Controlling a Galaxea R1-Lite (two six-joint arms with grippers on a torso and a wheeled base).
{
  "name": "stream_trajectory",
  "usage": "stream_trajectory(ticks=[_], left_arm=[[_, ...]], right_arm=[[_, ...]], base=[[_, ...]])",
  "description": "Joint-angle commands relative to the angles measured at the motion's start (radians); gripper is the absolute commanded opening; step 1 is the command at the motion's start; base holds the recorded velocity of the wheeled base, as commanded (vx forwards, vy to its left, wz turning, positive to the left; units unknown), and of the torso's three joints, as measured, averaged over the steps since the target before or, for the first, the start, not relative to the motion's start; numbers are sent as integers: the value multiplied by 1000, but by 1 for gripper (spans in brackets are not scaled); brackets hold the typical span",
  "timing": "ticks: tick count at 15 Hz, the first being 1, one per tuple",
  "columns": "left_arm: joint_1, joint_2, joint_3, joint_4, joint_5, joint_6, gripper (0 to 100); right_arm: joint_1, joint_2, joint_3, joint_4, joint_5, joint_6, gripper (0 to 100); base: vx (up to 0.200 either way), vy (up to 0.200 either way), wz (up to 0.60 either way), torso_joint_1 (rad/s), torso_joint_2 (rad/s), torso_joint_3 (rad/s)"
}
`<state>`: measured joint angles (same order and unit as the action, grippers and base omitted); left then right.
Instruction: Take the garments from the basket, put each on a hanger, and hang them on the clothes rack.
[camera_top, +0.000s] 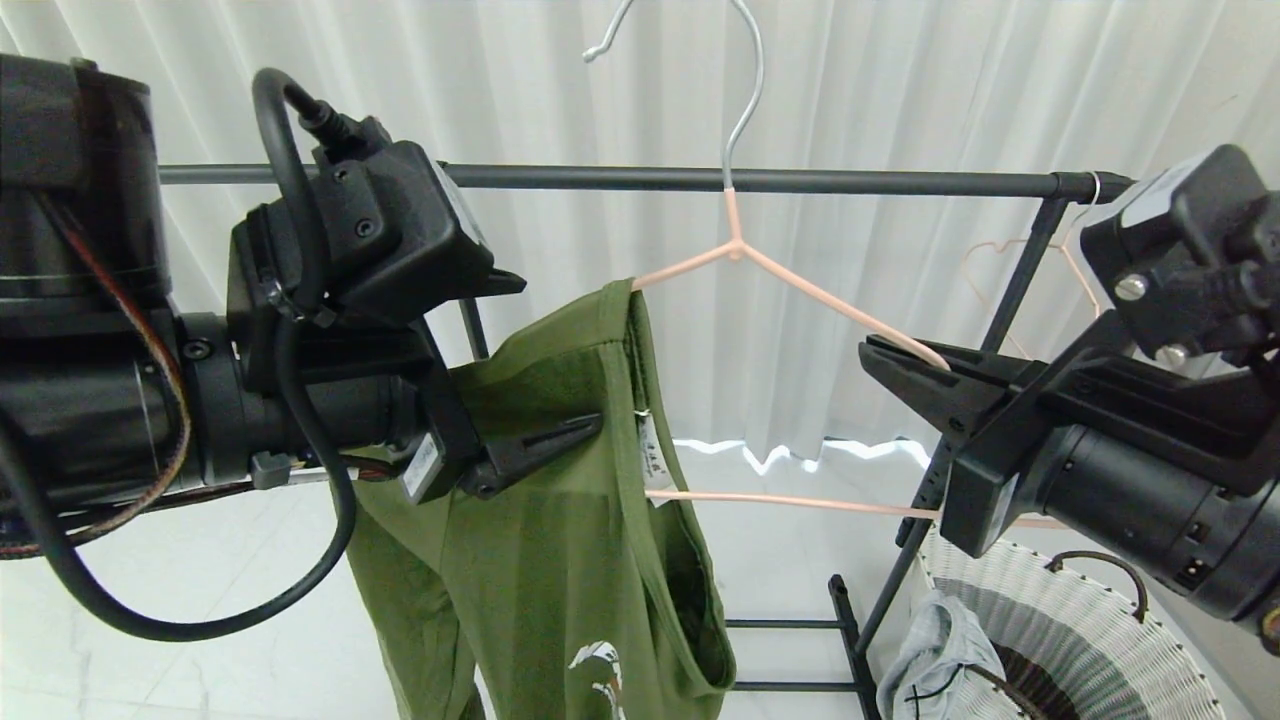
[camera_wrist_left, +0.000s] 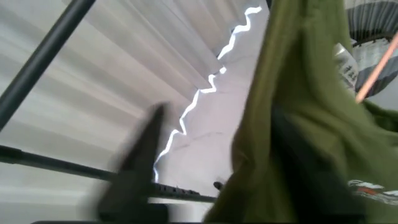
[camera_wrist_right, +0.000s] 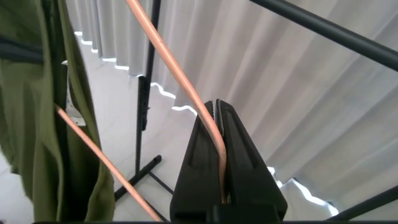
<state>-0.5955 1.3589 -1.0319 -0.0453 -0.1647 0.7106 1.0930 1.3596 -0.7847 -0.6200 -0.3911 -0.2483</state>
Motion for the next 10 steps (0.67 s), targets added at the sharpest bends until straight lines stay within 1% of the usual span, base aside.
stream_trajectory(ticks=[1,5,9,10], left_arm=[[0,2,7,-1,1,0,0],[2,-6,23,-1,4,0,0],[2,-6,29,-1,73,-2,0],[2,-4,30,-15,91,-2,0]], right_arm=[[10,7,-5,-1,-2,-6,0],[11,7,-8,-3,-3,-14,0],[22,6,-8,-1,-3,-14,0],[25,6,-7,-1,-3,-14,0]], base=[[0,0,0,0,0,0],[0,0,0,0,0,0],[0,0,0,0,0,0],[0,0,0,0,0,0]])
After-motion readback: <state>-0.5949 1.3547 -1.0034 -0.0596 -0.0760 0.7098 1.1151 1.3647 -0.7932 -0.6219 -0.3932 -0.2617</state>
